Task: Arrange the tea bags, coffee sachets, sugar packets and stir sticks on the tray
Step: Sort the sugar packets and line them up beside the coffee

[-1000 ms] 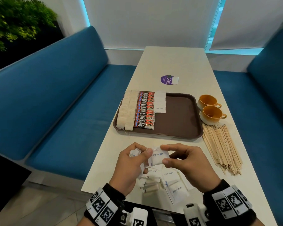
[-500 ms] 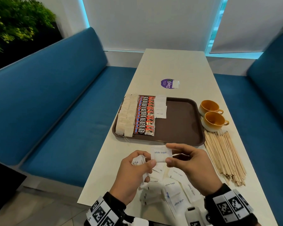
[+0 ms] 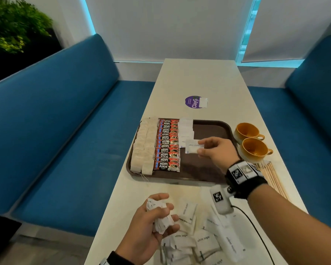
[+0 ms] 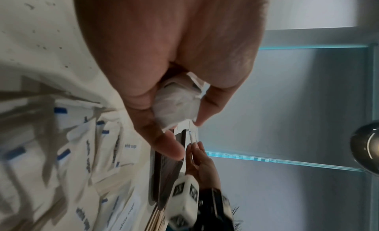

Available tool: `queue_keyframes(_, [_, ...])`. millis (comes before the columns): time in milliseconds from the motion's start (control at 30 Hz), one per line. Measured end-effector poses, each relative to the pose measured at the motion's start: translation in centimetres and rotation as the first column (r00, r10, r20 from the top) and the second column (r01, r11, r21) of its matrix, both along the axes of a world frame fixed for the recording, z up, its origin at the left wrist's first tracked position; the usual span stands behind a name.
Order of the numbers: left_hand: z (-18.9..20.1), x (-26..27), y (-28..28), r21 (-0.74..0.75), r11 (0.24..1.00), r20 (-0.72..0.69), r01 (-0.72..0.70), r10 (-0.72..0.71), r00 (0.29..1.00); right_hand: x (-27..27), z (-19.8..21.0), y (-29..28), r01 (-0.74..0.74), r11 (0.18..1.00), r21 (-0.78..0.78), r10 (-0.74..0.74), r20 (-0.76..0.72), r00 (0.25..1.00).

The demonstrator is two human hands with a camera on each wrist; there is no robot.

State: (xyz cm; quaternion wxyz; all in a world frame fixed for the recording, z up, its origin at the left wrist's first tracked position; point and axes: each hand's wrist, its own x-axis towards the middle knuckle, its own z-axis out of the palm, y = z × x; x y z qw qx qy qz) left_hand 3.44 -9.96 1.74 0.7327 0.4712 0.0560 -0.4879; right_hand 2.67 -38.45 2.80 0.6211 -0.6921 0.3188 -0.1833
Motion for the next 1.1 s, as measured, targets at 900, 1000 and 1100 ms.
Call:
queue_keyframes(900, [-0.7, 2.7, -0.5, 0.042, 0.996, -0.076, 0.079, -0.076, 0.994, 10.4, -3.8, -3.9, -0.236, 0.935, -0.265, 0.041, -0.580, 0.814])
queue_keyframes(1000, [-0.7, 2.8, -0.6, 0.048, 0.995, -0.074, 0.084, -0.081, 0.994, 10.9, -3.6, -4.0, -0.231, 0.933, -0.275, 0.027, -0.587, 0.809])
queue_keyframes(1100, [-0.6, 2.9, -0.5, 0.047, 0.994, -0.069, 0.095, -0.092, 0.993, 11.2, -3.5, -4.0, -0.241, 0.926, -0.290, 0.024, -0.594, 0.804])
